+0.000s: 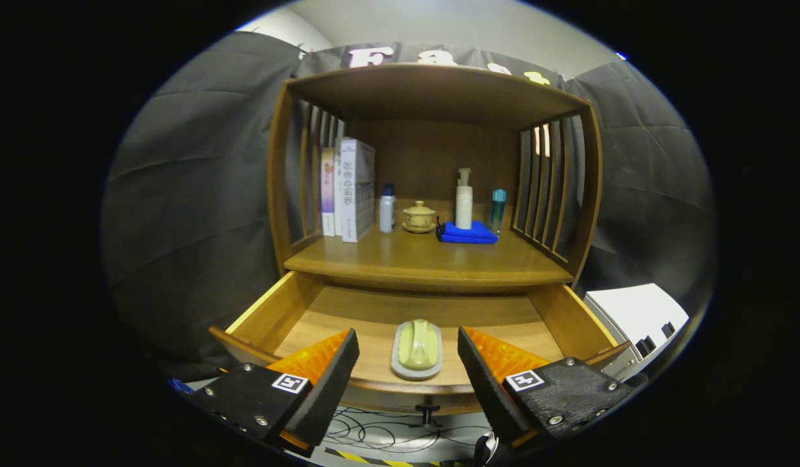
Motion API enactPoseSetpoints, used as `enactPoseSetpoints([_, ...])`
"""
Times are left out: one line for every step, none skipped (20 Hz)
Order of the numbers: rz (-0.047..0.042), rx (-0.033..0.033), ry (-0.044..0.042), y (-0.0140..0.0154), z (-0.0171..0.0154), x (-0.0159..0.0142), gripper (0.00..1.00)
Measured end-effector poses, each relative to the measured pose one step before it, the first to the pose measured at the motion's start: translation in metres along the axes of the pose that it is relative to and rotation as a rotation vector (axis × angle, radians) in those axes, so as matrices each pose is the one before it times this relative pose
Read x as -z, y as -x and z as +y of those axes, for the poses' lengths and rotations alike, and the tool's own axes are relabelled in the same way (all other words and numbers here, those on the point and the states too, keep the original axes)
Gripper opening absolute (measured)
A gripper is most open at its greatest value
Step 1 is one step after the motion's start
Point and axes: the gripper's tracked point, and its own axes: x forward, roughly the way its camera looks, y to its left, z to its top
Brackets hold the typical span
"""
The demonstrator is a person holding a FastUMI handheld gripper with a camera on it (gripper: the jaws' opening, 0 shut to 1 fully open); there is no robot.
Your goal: Pull open the drawer, take out the items inside it, and place them on the countertop above the cabinet.
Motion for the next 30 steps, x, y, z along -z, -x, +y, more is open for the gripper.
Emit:
enactPoseSetpoints([0.03183, 0.01580, -0.00757, -0.00901, -0.00332, 0.00024, 0.95])
enactPoseSetpoints([0.02969, 0.01215, -0.00101, -0.00878, -0.00233, -0.00055, 0.95])
enactPoseSetpoints([0.02555, 0.00625, -0.00406, -0.00855, -0.00031, -0.00048, 0.95])
enactPoseSetpoints([0.01870, -0.00302, -0.00791, -0.00908, 0.00123, -0.00214, 0.95])
enactPoseSetpoints([0.02201, -0.00444, -0.00954, -0.00877, 0.00245, -0.00128, 0.95])
enactPoseSetpoints([0.02202, 0.00606, -0.01153, -0.00811, -0.00104, -0.00113, 0.95])
enactPoseSetpoints([0.02604, 0.00227, -0.00430, -0.00760, 0.00023, -0.00014, 0.95])
enactPoseSetpoints([0.03076, 0.01439, -0.00227, -0.00818, -0.00197, 0.00040, 0.95])
enactPoseSetpoints([0.03078, 0.00220, -0.00303, -0.00657, 0.00055, 0.00159, 0.95])
enactPoseSetpoints([0.03206, 0.00322, -0.00609, -0.00757, 0.00083, 0.00084, 0.95])
enactPoseSetpoints([0.02840, 0.00169, -0.01017, -0.00819, -0.00072, 0.00048, 0.95])
enactPoseSetpoints([0.03001, 0.00356, -0.00758, -0.00838, 0.00147, 0.00058, 0.95])
enactPoseSetpoints([0.03114, 0.00406, -0.00527, -0.00609, 0.00070, 0.00293, 0.95])
enactPoseSetpoints([0.02660, -0.00812, 0.00299, -0.00559, 0.00271, 0.00112, 0.95])
enactPoseSetpoints([0.03293, 0.00497, 0.00345, -0.00628, -0.00050, 0.00285, 0.95])
enactPoseSetpoints([0.03237, 0.00522, 0.00351, -0.00529, -0.00054, 0.00280, 0.95])
enactPoseSetpoints([0.02655, -0.00072, 0.00341, -0.00590, 0.00049, 0.00265, 0.95])
enactPoseSetpoints([0.02316, 0.00272, 0.00659, -0.00461, -0.00038, 0.00293, 0.95])
enactPoseSetpoints([0.02561, 0.00833, 0.01105, -0.00448, -0.00231, 0.00471, 0.95])
enactPoseSetpoints([0.02066, 0.00621, 0.01191, -0.00402, -0.00198, 0.00402, 0.94])
enactPoseSetpoints([0.01795, 0.00187, 0.01371, -0.00359, 0.00012, 0.00464, 0.94])
enactPoseSetpoints([0.01712, -0.00239, 0.01513, -0.00256, 0.00135, 0.00403, 0.92])
enactPoseSetpoints([0.00716, -0.00174, 0.01370, -0.00292, 0.00128, 0.00187, 0.91])
enactPoseSetpoints([0.00615, -0.00112, 0.01406, -0.00220, 0.00193, 0.00109, 0.88])
enactPoseSetpoints([0.00664, 0.00375, 0.01275, -0.00221, -0.00001, 0.00270, 0.86])
enactPoseSetpoints([0.00743, 0.00415, 0.01000, -0.00155, -0.00038, 0.00197, 0.80])
enactPoseSetpoints([0.00483, 0.00240, 0.00406, -0.00099, -0.00049, 0.00212, 0.75])
enactPoseSetpoints([0.00095, 0.00598, -0.00312, -0.00017, -0.00197, 0.00160, 0.63])
enactPoseSetpoints([0.00420, 0.00745, -0.00763, 0.00012, -0.00202, 0.00211, 0.57])
enactPoseSetpoints([0.00062, 0.01222, -0.00928, -0.00018, -0.00294, 0.00120, 0.45])
